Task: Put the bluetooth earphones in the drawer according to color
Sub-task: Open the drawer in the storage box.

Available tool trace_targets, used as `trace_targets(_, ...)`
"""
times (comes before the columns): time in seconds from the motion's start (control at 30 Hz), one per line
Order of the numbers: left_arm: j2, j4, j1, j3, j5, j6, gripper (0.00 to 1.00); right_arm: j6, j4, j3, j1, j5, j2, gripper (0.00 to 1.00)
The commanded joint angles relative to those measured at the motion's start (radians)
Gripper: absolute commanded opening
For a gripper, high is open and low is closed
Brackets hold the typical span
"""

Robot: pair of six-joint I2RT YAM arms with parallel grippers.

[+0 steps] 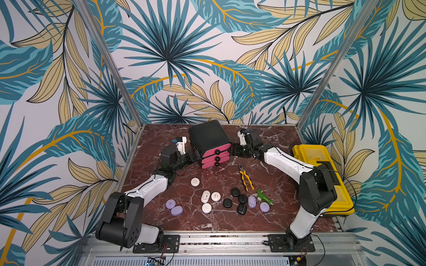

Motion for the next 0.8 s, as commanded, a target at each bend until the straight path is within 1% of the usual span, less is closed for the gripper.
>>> trace_targets(0.0,0.036,0.060,-0.029,0.053,0.024,-0.005,1.00,0.011,0.010,-0.041,0.023,-0.084,-0.075,0.66)
trace_targets(0.1,0.067,0.074,-0.034,0.068,0.034,-0.011,1.00,0.018,0.021,-0.050,0.043,-0.099,-0.093,0.67)
trace_targets(0.2,0.068,0.054,-0.035,0.080,0.032,0.003,1.00,0.023,0.024,-0.040,0.053,-0.105,-0.085,0.66)
trace_targets(0.27,0.051,0.020,-0.032,0.081,0.023,0.030,1.00,0.024,0.026,-0.024,0.058,-0.124,-0.070,0.62)
trace_targets(0.37,-0.003,-0.072,-0.025,0.079,-0.008,0.103,1.00,0.016,0.013,0.018,0.070,-0.159,-0.037,0.55)
trace_targets(0.57,-0.130,-0.263,-0.008,0.058,-0.125,0.272,1.00,0.015,0.008,0.075,0.086,-0.162,0.022,0.51)
trace_targets(0.67,-0.176,-0.283,-0.001,0.028,-0.177,0.313,1.00,0.025,-0.002,0.102,0.088,-0.155,0.053,0.48)
trace_targets(0.77,-0.191,-0.286,0.006,0.010,-0.185,0.323,1.00,0.036,0.007,0.115,0.092,-0.144,0.071,0.45)
